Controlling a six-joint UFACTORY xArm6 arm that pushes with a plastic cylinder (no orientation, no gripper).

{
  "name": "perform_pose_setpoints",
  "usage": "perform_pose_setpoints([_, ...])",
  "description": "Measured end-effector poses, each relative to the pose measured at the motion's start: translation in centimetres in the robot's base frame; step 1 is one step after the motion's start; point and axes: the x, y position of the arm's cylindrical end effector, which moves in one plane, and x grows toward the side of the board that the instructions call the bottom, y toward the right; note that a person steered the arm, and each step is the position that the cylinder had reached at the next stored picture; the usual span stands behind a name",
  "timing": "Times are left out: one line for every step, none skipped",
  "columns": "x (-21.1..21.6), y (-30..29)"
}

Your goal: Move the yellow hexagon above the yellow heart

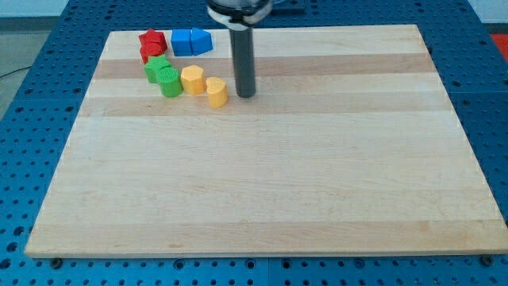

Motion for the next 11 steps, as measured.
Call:
perform_pose_setpoints([3.7, -1.6])
perform_pose_setpoints([4.4, -10.2])
perform_pose_setpoints([2.4, -19.7])
perform_pose_setpoints([-2.8, -23.3])
perform_pose_setpoints([-5.7, -21.7])
perform_pose_setpoints([-5.3, -19.0])
perform_pose_setpoints([-4.0, -17.6])
perform_pose_setpoints([-4.0, -14.6])
perform_pose_setpoints([-4.0, -10.9])
perform_pose_setpoints([-4.0, -8.2])
perform_pose_setpoints([-4.0, -8.1])
